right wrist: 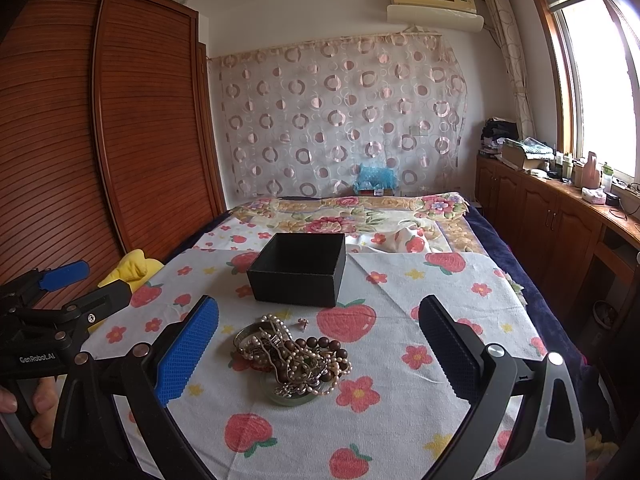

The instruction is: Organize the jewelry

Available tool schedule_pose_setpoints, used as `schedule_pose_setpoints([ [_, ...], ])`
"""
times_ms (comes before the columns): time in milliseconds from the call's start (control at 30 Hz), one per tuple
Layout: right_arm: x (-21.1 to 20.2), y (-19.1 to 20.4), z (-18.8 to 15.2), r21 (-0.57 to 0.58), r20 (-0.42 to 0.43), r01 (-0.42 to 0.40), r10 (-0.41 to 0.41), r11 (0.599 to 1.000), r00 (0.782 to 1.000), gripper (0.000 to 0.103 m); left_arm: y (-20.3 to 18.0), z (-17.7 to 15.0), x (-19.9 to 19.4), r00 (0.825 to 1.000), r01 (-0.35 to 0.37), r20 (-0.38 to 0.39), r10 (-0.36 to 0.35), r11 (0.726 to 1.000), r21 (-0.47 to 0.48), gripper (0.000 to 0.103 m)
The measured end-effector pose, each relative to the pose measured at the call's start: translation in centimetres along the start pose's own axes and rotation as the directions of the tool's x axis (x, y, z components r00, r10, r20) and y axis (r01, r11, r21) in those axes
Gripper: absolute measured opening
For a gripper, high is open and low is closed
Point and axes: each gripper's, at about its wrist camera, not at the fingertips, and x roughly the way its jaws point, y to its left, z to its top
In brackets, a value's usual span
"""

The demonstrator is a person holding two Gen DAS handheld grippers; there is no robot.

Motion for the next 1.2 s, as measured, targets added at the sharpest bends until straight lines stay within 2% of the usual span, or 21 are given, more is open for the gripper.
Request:
schedule_pose_setpoints([
  [533,0.1,-0.1,-0.2,-0.002,0.001,-0.002,0.002,1.000,1.000,0.101,0.0,1.0,-0.3,1.000,0.005,-0.002,-0.005,1.000,0.000,0.096],
  [733,-0.2,0.2,0.0,-0.003,-0.005,-0.002,0.002,1.000,1.000,0.101,-1.1,1.6,-1.1,1.000,0.009,-0.018,-0.009,1.000,0.000,0.096],
  [1200,3.6,-1.0,-2.5,-0.025,-0.097,-0.048,0.045,0.999,0.994,0.100,0.5,-1.5,3.6,0.992,0.003,-0.126,-0.005,1.000,-0.010,0.096],
])
